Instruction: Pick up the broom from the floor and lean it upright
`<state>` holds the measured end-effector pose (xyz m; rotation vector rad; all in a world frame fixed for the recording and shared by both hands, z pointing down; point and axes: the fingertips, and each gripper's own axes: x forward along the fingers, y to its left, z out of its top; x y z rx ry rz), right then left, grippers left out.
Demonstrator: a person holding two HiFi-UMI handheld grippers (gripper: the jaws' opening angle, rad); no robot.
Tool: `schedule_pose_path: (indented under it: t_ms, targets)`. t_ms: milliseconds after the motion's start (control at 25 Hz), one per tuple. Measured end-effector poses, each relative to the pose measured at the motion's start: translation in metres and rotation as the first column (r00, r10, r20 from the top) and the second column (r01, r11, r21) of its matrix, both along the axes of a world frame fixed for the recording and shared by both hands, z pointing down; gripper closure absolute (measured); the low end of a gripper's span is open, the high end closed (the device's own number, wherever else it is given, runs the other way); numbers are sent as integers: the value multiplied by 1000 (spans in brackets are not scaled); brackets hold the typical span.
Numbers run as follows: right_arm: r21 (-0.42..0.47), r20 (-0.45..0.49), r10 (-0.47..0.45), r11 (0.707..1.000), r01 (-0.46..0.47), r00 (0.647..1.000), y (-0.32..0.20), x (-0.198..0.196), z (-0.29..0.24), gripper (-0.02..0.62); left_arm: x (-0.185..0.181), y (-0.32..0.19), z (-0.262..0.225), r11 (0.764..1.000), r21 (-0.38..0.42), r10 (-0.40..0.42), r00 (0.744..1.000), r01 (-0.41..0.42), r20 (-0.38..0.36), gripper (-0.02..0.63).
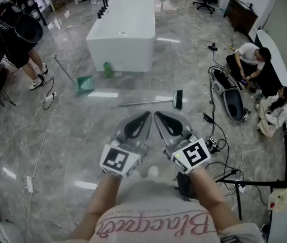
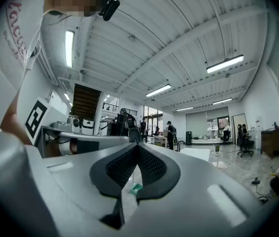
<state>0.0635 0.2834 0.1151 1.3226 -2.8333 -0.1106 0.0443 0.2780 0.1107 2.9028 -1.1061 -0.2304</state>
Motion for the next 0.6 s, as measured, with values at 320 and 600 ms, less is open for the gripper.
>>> schedule_pose_path:
  t_ms: [320,600]
  targets:
    - [23,18,78,997,-78,997,-16,8,-6,595,0,-20,-7,998,17,-53,998,53,16,607]
    - [15,25,84,996,-84,996,-19,17,-1,594,0,-24,1,997,-7,-78,996,78,33,607]
